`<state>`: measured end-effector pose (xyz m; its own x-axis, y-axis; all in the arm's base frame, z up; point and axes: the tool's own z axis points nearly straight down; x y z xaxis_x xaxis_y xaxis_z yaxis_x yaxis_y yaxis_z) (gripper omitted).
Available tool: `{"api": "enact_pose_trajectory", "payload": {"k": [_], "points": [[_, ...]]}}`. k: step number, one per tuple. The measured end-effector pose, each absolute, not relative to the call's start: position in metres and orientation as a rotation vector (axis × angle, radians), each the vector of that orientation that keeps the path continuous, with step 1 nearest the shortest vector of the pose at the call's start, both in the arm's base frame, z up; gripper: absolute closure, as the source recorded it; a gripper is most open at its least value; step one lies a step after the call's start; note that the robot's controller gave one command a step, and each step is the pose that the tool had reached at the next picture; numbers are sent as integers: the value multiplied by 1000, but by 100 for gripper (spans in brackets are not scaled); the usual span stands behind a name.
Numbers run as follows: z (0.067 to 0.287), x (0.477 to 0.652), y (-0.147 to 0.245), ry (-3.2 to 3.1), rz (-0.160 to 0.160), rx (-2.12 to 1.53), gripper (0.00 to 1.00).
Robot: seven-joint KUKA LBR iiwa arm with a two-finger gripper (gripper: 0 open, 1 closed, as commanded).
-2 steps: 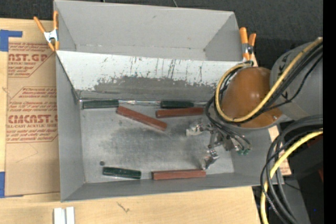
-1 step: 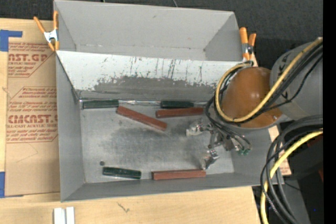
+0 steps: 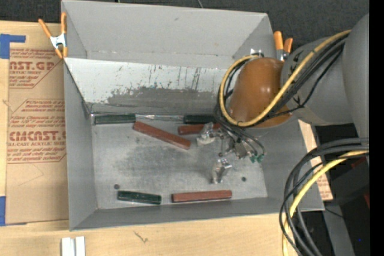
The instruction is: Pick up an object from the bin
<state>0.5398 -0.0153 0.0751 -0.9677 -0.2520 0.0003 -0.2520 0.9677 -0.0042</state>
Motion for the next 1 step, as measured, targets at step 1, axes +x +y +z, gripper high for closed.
{"api": "enact_pose_trajectory", "payload": {"k": [1], "points": [[81,558,65,3092,2,-548,100]]}}
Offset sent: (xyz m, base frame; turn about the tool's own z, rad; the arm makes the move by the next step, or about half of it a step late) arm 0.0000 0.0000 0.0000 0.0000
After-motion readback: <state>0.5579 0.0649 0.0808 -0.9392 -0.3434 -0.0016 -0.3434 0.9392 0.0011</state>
